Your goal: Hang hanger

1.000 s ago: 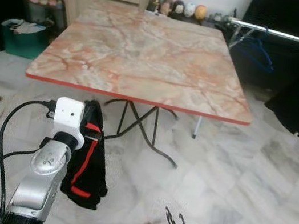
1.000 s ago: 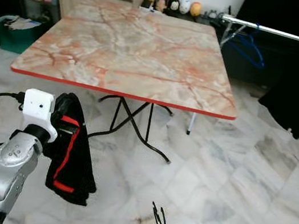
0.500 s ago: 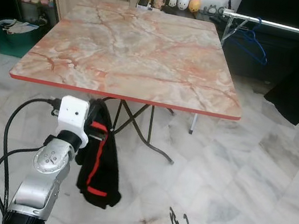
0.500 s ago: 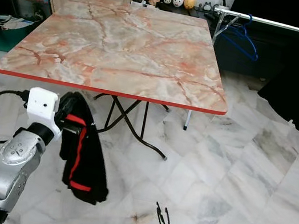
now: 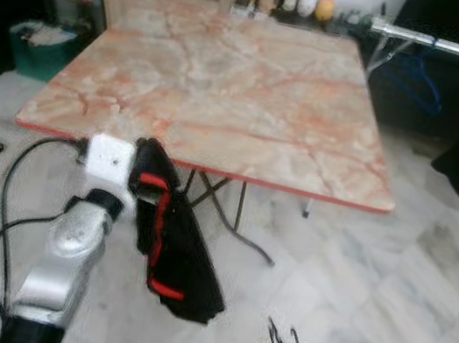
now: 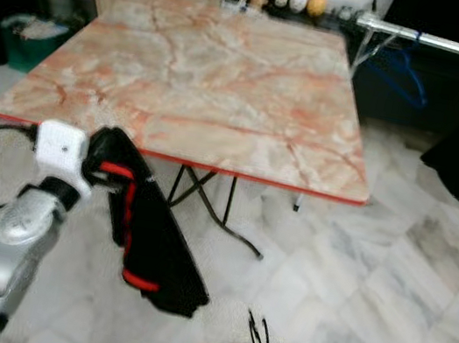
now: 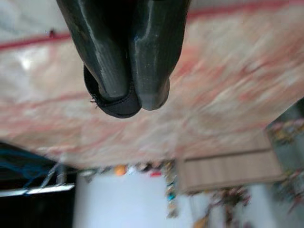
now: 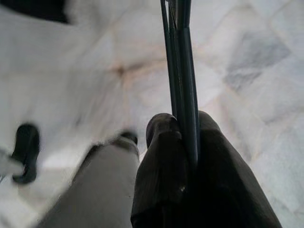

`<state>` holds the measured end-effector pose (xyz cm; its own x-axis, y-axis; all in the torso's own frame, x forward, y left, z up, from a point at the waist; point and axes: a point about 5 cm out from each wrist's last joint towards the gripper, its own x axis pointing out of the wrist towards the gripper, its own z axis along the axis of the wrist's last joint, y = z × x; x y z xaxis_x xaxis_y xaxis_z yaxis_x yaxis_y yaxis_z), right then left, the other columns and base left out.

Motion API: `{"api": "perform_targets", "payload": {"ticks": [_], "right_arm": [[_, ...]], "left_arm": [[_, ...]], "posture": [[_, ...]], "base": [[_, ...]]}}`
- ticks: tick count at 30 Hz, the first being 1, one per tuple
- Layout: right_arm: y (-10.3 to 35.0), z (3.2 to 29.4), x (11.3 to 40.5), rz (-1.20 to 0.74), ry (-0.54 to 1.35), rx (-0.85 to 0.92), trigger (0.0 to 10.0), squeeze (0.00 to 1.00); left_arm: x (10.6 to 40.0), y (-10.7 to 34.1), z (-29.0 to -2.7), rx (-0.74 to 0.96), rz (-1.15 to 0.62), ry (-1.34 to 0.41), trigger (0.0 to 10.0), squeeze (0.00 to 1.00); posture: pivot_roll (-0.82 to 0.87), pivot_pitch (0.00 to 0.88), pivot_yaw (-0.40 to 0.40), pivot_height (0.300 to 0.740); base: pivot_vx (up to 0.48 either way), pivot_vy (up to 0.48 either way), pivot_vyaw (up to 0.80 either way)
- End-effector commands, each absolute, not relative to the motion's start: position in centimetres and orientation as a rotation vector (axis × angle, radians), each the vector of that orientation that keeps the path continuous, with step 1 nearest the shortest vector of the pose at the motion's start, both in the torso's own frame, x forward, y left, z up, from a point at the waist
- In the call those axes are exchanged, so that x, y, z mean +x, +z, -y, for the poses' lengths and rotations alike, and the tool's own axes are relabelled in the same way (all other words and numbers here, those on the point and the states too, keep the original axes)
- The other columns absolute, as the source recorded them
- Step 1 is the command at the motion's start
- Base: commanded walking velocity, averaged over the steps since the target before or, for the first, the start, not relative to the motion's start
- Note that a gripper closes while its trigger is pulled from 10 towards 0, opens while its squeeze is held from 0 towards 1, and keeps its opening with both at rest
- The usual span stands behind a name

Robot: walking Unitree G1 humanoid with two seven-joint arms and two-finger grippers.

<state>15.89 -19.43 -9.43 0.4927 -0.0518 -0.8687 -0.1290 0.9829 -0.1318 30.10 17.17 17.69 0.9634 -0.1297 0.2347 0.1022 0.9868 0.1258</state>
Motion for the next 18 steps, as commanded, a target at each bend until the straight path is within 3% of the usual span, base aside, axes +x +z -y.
{"api": "perform_targets", "payload": {"ticks": [1, 9, 16, 18], "right_arm": [[-9.6, 20.0, 15.3, -1.077, 0.029, -0.190, 10.0, 0.00], [-9.6, 19.8, 15.3, -1.076, 0.023, -0.180, 10.0, 0.00], [-9.6, 19.5, 15.4, -1.080, 0.031, -0.178, 10.0, 0.00], [-9.7, 19.2, 15.4, -1.075, 0.026, -0.168, 10.0, 0.00]], "left_arm": [[30.1, 18.7, -16.3, 0.109, 0.294, -0.150, 10.0, 0.00], [30.5, 20.5, -16.8, 0.129, 0.334, -0.152, 10.0, 0.00], [33.3, 27.6, -17.1, 0.217, 0.506, -0.181, 10.0, 0.00], [35.1, 32.1, -16.4, 0.273, 0.612, -0.222, 10.0, 0.00]], "posture": [[0.13, 0.000, -0.049, 0.740], [0.15, 0.000, -0.039, 0.740], [0.20, 0.000, -0.032, 0.740], [0.21, 0.000, -0.021, 0.740]], "base": [[0.379, 0.000, 0.00], [0.378, 0.000, 0.00], [0.378, 0.000, 0.00], [0.375, 0.000, 0.00]]}}
